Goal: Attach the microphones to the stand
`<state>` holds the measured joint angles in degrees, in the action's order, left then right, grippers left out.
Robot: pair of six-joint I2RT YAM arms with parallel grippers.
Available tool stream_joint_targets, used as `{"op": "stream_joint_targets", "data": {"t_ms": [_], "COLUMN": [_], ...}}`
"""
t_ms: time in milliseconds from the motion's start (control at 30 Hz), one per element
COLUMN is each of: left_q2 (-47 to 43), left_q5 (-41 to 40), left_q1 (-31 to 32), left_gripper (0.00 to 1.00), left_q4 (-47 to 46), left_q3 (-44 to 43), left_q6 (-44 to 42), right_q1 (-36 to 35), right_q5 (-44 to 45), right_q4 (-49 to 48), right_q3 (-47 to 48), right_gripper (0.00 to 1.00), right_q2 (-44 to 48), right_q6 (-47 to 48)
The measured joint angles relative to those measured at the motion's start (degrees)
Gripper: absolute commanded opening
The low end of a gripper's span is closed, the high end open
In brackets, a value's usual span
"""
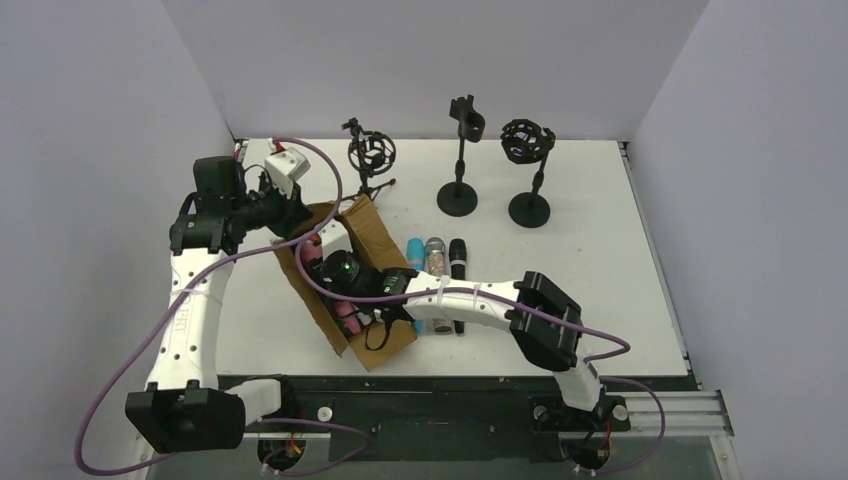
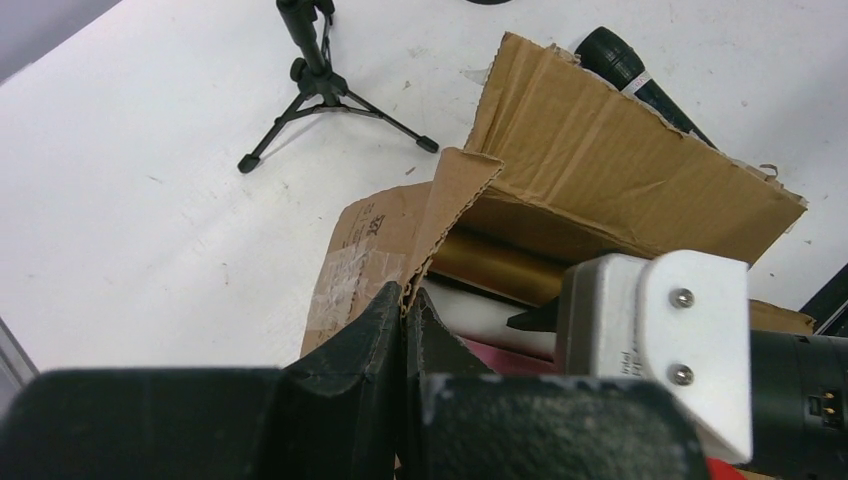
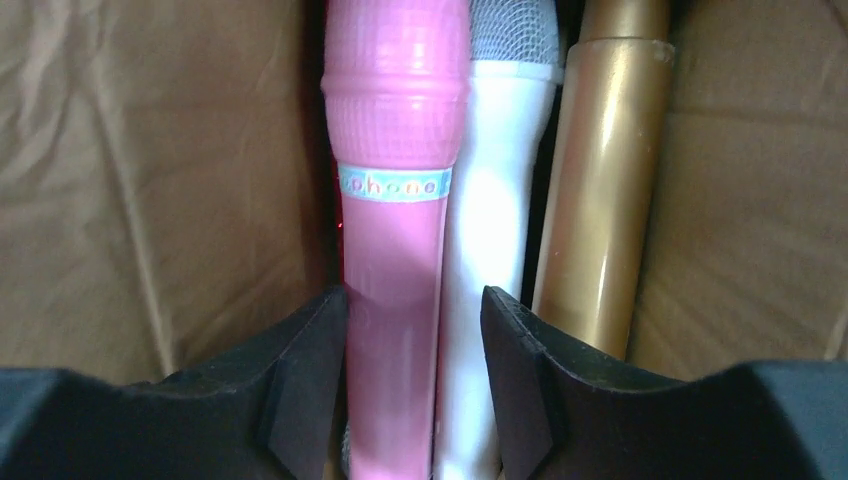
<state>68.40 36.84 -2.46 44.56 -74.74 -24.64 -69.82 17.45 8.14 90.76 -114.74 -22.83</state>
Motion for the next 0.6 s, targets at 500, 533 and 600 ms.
{"op": "stream_joint_targets", "data": {"t_ms": [500,533,600], "left_q2": [-0.79,-0.79,-0.83], "left_q5": [0.11,0.17,0.46], "left_q1": [0.0,0.0,0.0], "left_gripper": [0.0,0.0,0.0], "left_q4": [0.24,0.24,0.22], "left_q3": [0.04,0.04,0.04], "left_q6": [-0.33,-0.61,-1.11], "right_q1": [0.68,0.68,0.68], "right_q5": [0.31,0.33,0.57], "right_q4": [-1.01,-1.4,-2.14], "right_q3": [3.34,2.89,1.44], "right_gripper": [0.13,0.08,0.0], "right_q2": [-4.07,-3.85,-2.78], "right_q6": [0.04,0.09,0.04]}}
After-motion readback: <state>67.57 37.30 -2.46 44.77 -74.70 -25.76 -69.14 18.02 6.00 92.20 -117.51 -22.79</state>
